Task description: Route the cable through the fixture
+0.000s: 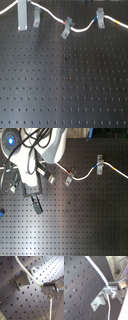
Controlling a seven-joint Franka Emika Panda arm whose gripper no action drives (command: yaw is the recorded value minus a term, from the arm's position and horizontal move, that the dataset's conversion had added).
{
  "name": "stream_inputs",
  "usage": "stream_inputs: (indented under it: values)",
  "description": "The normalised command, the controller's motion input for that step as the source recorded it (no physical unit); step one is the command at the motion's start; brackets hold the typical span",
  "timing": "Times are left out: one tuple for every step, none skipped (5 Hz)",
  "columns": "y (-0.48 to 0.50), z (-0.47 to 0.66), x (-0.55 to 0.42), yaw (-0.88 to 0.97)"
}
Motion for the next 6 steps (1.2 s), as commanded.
stream_inputs:
  values:
    - [0.194,0.34,-0.294,0.02]
    - [0.357,0.41,-0.172,0.1]
    - [0.284,0.52,-0.149,0.11]
    - [0.154,0.56,-0.085,0.17]
    - [0.003,0.48,-0.068,0.21]
    - [0.001,0.38,-0.088,0.24]
